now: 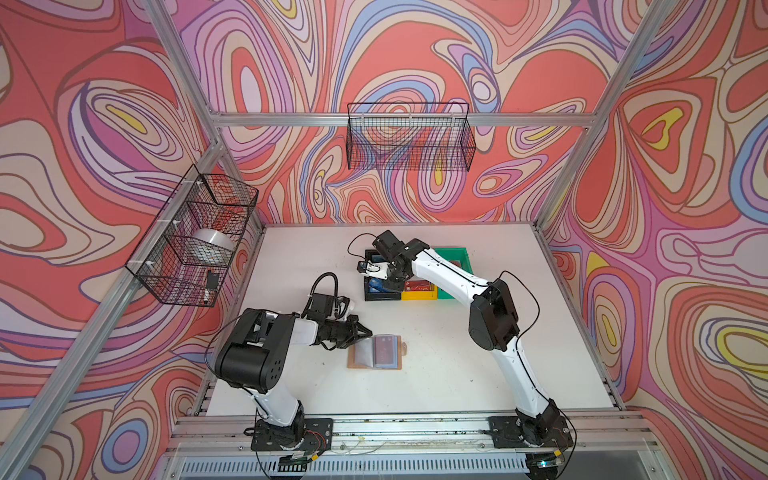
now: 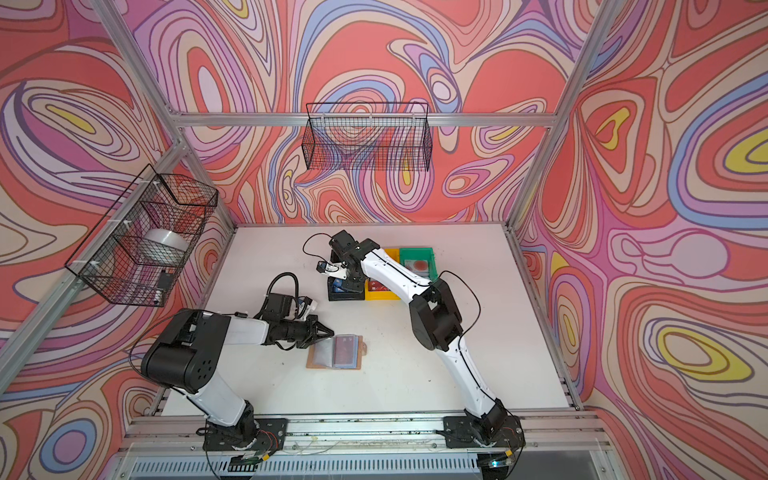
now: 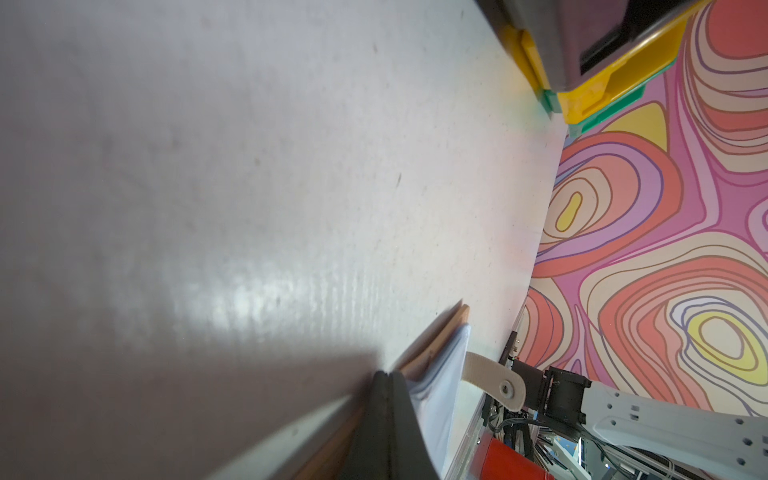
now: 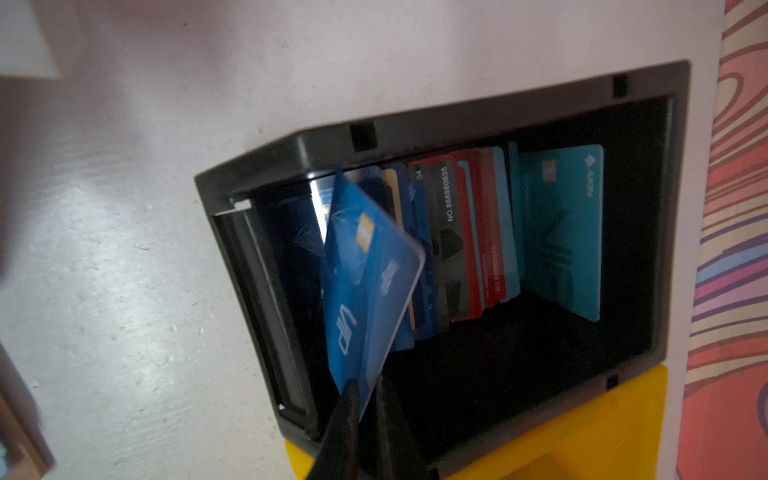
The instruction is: Take the credit cards out of the card holder
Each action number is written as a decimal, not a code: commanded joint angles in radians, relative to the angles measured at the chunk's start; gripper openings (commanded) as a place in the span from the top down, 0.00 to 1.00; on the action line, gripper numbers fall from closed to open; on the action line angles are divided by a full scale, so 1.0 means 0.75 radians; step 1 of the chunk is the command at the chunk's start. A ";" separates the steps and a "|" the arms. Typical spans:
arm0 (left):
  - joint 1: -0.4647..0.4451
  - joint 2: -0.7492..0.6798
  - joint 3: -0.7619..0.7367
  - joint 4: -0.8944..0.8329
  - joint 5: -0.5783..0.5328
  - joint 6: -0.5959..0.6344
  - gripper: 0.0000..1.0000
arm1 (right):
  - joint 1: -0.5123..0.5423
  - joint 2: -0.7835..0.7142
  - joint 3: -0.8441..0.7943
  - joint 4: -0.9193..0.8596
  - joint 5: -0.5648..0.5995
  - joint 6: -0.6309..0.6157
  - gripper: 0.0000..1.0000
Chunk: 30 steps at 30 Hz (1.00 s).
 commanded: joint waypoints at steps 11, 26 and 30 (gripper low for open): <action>0.003 0.033 0.009 -0.022 -0.016 0.025 1.00 | 0.036 0.003 -0.023 0.055 0.041 0.020 0.80; 0.003 -0.102 0.000 -0.117 -0.045 0.024 1.00 | 0.041 -0.532 -0.614 0.277 -0.595 0.771 0.69; 0.003 -0.128 0.014 -0.153 -0.045 0.023 1.00 | 0.049 -0.704 -0.998 0.516 -0.742 0.996 0.67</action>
